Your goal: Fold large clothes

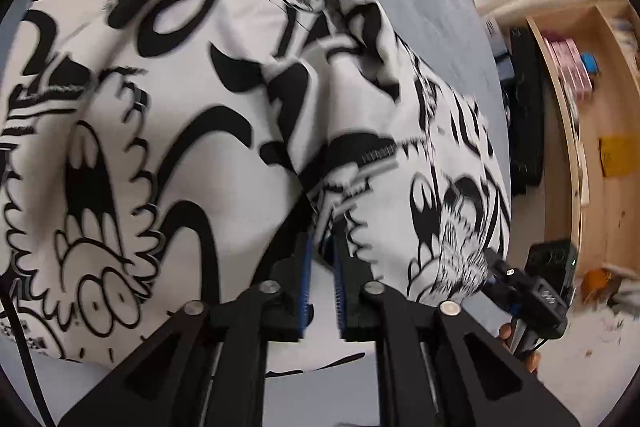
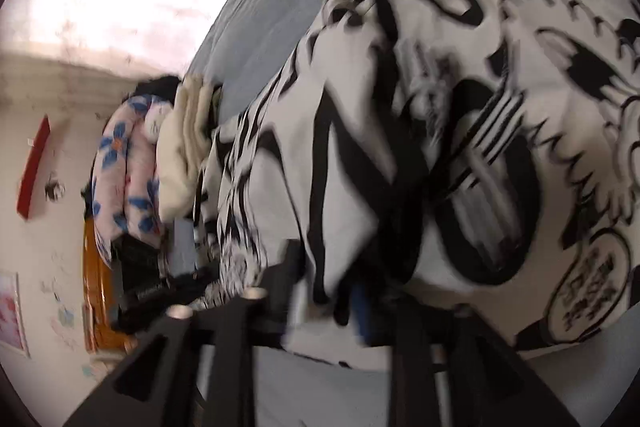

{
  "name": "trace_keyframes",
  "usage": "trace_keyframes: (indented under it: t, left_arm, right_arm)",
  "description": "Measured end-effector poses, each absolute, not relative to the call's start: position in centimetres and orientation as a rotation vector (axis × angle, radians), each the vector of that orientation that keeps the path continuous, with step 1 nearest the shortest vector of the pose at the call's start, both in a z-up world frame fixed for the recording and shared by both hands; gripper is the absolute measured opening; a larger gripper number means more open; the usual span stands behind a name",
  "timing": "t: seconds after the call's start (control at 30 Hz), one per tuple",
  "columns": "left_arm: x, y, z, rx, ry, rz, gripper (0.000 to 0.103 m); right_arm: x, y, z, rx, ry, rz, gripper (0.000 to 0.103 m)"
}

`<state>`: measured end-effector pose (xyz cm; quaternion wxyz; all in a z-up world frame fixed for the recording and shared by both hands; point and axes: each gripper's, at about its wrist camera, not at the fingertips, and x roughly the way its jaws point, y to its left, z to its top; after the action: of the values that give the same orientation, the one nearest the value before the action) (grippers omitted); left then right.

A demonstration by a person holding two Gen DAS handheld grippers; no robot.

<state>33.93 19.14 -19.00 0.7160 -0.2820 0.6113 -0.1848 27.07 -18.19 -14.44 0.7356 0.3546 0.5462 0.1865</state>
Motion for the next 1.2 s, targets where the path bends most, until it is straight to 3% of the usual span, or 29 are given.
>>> trace_keyframes:
  t: [0.03, 0.07, 0.13, 0.17, 0.23, 0.27, 0.3, 0.33, 0.6, 0.7, 0.77, 0.83, 0.97, 1.03, 1.2]
  left_arm:
    - [33.8, 18.9, -19.1, -0.635, 1.355, -0.425, 0.027]
    - [33.8, 18.6, -19.1, -0.653, 1.345, -0.443, 0.033]
    - [33.4, 18.1, -19.0, -0.693, 1.289, -0.463, 0.058]
    - [33.4, 17.9, -18.9, -0.711, 1.265, -0.466, 0.060]
    - [33.4, 17.1, -19.0, -0.781, 1.230, -0.519, 0.059]
    - [33.5, 16.6, -19.0, -0.801, 1.219, -0.536, 0.046]
    - [33.3, 16.1, -18.8, -0.785, 1.208, -0.539, 0.002]
    - [33.2, 15.6, -18.5, -0.751, 1.210, -0.527, 0.000]
    - [31.5, 14.7, -22.2, -0.709, 1.359, -0.402, 0.001]
    - [31.0, 14.2, -20.3, -0.605, 1.323, -0.403, 0.002]
    - [30.8, 13.0, -18.4, -0.495, 1.287, -0.388, 0.006]
    - [30.3, 12.4, -15.8, -0.374, 1.226, -0.363, 0.017]
    - [29.3, 11.4, -10.3, -0.189, 1.035, -0.287, 0.036]
    - [29.1, 11.5, -8.4, -0.127, 0.940, -0.256, 0.051]
    - [31.6, 8.7, -7.7, -0.077, 0.871, -0.264, 0.051]
  right_arm:
    - [26.8, -18.3, -14.4, 0.775, 1.188, 0.409, 0.053]
    - [26.6, -18.0, -14.3, 0.768, 1.161, 0.406, 0.054]
    - [26.7, -17.2, -14.1, 0.755, 1.118, 0.430, 0.054]
    - [26.8, -16.5, -14.2, 0.748, 1.117, 0.446, 0.054]
    - [26.6, -15.5, -14.1, 0.714, 1.112, 0.466, 0.047]
    - [26.4, -15.3, -13.9, 0.695, 1.106, 0.469, 0.040]
    - [26.2, -15.0, -13.5, 0.693, 1.103, 0.492, 0.024]
    - [26.0, -15.1, -13.4, 0.703, 1.103, 0.495, 0.014]
    - [25.8, -16.4, -17.1, 0.704, 1.247, 0.352, 0.009]
    - [25.5, -16.2, -15.7, 0.652, 1.239, 0.351, 0.017]
    - [25.1, -15.9, -14.5, 0.566, 1.229, 0.320, 0.027]
    - [24.3, -15.6, -12.4, 0.428, 1.198, 0.261, 0.040]
    - [22.8, -15.3, -8.9, 0.210, 1.106, 0.144, 0.041]
    - [22.7, -14.7, -6.9, 0.119, 1.020, 0.102, 0.041]
    - [24.5, -10.0, -4.9, -0.074, 0.847, 0.125, 0.041]
